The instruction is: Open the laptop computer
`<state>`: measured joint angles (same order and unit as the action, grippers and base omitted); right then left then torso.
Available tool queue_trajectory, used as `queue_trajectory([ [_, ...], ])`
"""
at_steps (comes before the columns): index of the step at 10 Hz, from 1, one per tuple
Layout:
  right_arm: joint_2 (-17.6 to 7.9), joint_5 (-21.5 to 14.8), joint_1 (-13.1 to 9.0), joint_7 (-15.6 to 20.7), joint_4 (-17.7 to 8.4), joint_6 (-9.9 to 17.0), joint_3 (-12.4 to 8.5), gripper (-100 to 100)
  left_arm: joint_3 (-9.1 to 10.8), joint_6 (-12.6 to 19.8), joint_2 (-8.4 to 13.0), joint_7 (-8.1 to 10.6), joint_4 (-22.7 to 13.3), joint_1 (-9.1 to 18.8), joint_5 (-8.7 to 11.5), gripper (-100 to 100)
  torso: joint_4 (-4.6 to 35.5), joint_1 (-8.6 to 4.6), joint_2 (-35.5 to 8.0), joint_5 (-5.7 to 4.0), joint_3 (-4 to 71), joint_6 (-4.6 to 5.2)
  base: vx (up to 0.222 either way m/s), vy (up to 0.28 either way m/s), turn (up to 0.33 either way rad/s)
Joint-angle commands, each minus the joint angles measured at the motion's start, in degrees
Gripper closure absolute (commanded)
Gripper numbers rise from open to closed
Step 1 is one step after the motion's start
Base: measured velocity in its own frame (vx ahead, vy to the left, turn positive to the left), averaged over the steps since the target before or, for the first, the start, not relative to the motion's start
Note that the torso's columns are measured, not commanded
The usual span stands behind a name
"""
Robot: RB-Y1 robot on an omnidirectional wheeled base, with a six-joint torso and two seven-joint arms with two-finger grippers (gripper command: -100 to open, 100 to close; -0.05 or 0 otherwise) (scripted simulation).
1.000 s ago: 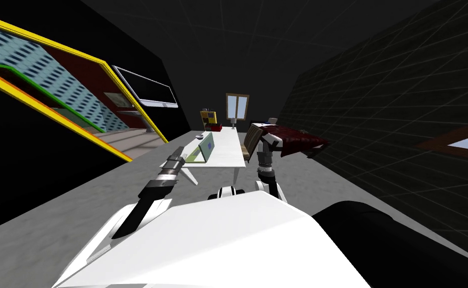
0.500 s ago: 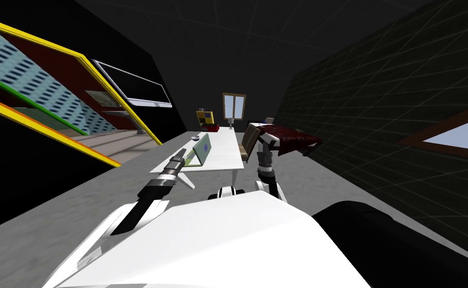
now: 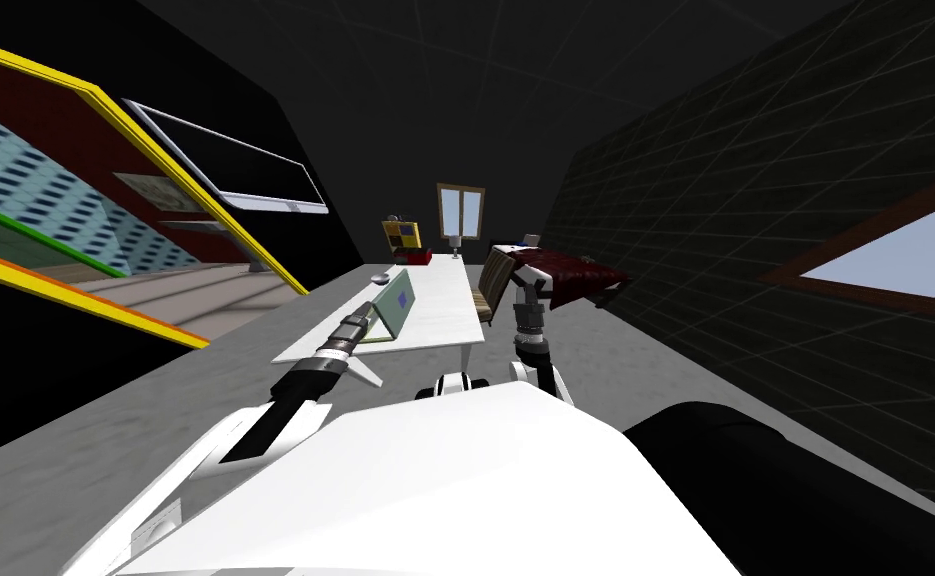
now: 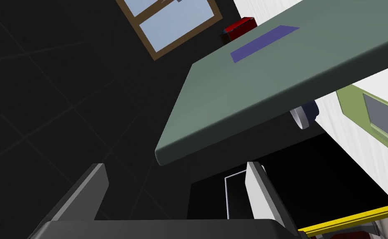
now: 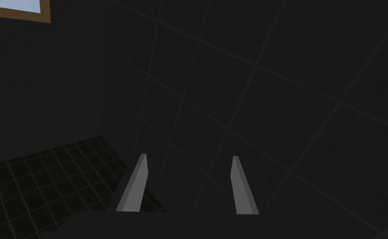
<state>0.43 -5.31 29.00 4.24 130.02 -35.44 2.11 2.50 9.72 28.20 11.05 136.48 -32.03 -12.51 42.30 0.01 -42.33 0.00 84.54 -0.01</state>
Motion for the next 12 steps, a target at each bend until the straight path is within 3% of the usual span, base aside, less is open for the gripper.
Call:
queue_trajectory([
  [1,0.0,0.0,0.0,0.0,0.0,0.0,0.0,0,-0.16,3.51,1.88,0.56,0.25,-0.28,-0.55,-100,0.0,-0.01,0.01,0.0,0.0,0.0,0.043,-0.011,-0.065],
  [3,0.0,0.0,0.0,0.0,0.0,0.0,0.0,0,-0.2,5.23,2.98,0.87,0.33,-0.41,-0.8,-100,-0.01,-0.01,0.03,-0.01,0.02,0.0,0.042,-0.011,-0.056],
  [6,0.0,0.0,0.01,0.0,0.0,0.0,0.0,0,0.03,5.1,2.91,0.94,0.98,-0.75,-0.65,-100,-0.05,-0.02,0.21,-0.01,0.11,0.01,0.059,-0.008,-0.011],
  [7,0.0,0.0,0.0,0.0,0.0,0.0,0.0,0,0.05,5.22,2.93,0.98,1.08,-0.77,-0.65,100,-0.04,0.0,0.09,0.0,0.07,0.0,0.008,-0.001,0.004],
  [8,0.0,0.0,0.0,0.0,0.0,0.0,0.0,0,-0.35,4.97,1.65,2.6,0.86,-0.49,0.96,100,0.03,0.0,-0.09,0.0,-0.05,0.02,-0.002,0.073,0.028],
  [12,-0.01,0.0,0.0,0.0,0.0,0.0,-0.01,0,-1.18,4.44,-0.93,5.89,0.52,0.1,4.2,100,-0.16,0.49,0.12,0.3,0.01,-0.13,-0.006,0.117,0.012],
])
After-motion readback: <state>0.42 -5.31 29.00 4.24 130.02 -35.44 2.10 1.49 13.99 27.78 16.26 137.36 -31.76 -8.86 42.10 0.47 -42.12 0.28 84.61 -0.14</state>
